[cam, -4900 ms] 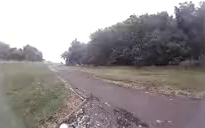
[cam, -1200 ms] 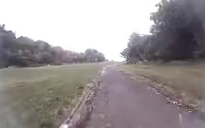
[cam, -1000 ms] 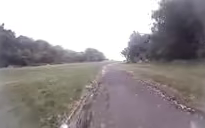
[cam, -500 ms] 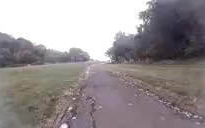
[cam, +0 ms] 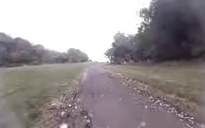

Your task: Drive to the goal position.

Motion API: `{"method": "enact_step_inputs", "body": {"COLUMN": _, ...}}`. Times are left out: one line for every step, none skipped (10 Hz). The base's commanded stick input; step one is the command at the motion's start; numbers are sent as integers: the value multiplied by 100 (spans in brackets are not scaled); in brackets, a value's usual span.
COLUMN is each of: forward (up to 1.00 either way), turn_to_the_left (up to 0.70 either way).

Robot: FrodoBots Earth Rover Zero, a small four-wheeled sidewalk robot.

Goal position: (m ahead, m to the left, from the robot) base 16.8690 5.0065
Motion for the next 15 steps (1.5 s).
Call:
{"method": "enact_step_inputs", "body": {"forward": 100, "turn_to_the_left": 0}}
{"method": "enact_step_inputs", "body": {"forward": 100, "turn_to_the_left": 0}}
{"method": "enact_step_inputs", "body": {"forward": 100, "turn_to_the_left": 0}}
{"method": "enact_step_inputs", "body": {"forward": 100, "turn_to_the_left": 0}}
{"method": "enact_step_inputs", "body": {"forward": 100, "turn_to_the_left": 0}}
{"method": "enact_step_inputs", "body": {"forward": 100, "turn_to_the_left": 0}}
{"method": "enact_step_inputs", "body": {"forward": 100, "turn_to_the_left": 0}}
{"method": "enact_step_inputs", "body": {"forward": 100, "turn_to_the_left": 0}}
{"method": "enact_step_inputs", "body": {"forward": 100, "turn_to_the_left": 0}}
{"method": "enact_step_inputs", "body": {"forward": 100, "turn_to_the_left": 0}}
{"method": "enact_step_inputs", "body": {"forward": 99, "turn_to_the_left": 0}}
{"method": "enact_step_inputs", "body": {"forward": 98, "turn_to_the_left": 0}}
{"method": "enact_step_inputs", "body": {"forward": 97, "turn_to_the_left": 0}}
{"method": "enact_step_inputs", "body": {"forward": 95, "turn_to_the_left": 0}}
{"method": "enact_step_inputs", "body": {"forward": 96, "turn_to_the_left": 0}}
